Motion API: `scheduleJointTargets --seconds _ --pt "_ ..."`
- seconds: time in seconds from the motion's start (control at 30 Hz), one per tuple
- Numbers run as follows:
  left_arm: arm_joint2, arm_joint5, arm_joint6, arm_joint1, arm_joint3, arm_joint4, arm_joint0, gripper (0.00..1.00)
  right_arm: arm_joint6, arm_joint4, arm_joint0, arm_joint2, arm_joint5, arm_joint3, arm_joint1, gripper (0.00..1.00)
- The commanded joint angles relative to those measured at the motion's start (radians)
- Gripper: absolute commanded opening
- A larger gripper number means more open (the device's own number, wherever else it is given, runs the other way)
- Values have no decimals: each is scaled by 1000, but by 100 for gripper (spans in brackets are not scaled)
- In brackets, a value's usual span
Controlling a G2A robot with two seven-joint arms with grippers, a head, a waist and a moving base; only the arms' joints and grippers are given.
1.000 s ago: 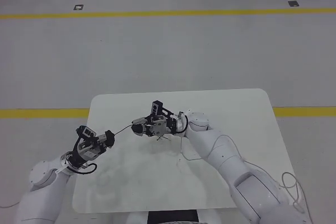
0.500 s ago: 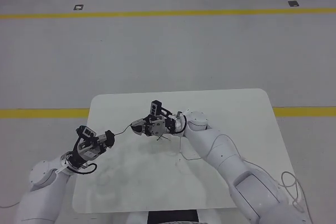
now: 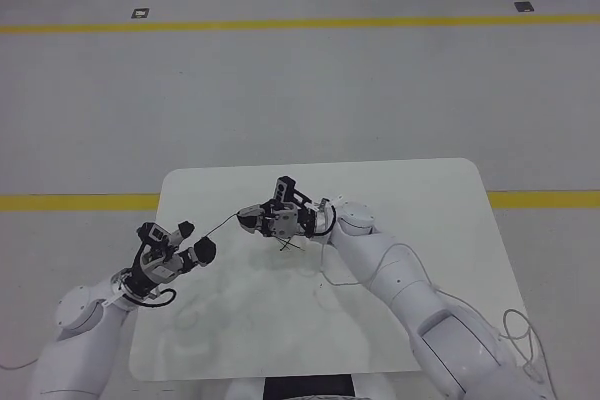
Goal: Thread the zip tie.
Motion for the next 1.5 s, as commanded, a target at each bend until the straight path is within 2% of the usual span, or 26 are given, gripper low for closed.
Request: scheduleJointTargets --seconds 0.0,0.17,0.23,0.47,0.53,0.63,0.87,0.9,1.07,1.17,1.2,1.47 --pt "5 -6 8 0 -1 -5 -2 100 0 -2 -3 -4 3 -6 -1 0" --pt "12 -13 23 0 -3 -15 -8 100 -8 -11 -5 -12 6 -8 -3 0" --pt "16 -30 32 0 -4 -8 -11 100 -13 -8 -6 -13 11 -7 -5 0" --pt "16 -30 32 0 -4 -8 -11 100 -15 -6 -5 -13 5 -7 -6 0" --pt "26 -13 72 -2 -13 -14 -12 100 -44 -30 -9 -18 1 -17 -4 0" --pt "34 18 75 -3 -24 -49 -11 100 -80 -55 -32 -20 11 -70 1 0" --pt "37 38 69 1 -29 -53 -12 100 -111 -84 -60 -14 30 -135 13 0" --pt "37 39 68 1 -28 -53 -12 96 -111 -85 -62 -13 31 -141 14 0" --pt "40 37 70 3 -22 -48 -13 50 -103 -93 -70 -6 31 -164 21 0" --pt "42 38 73 4 -20 -47 -13 49 -110 -98 -74 -5 35 -172 24 0" --pt "44 37 80 4 -19 -46 -12 52 -118 -98 -76 -6 36 -176 24 0" --pt "57 36 86 5 -19 -45 -7 47 -132 -91 -85 -13 35 -190 23 0"
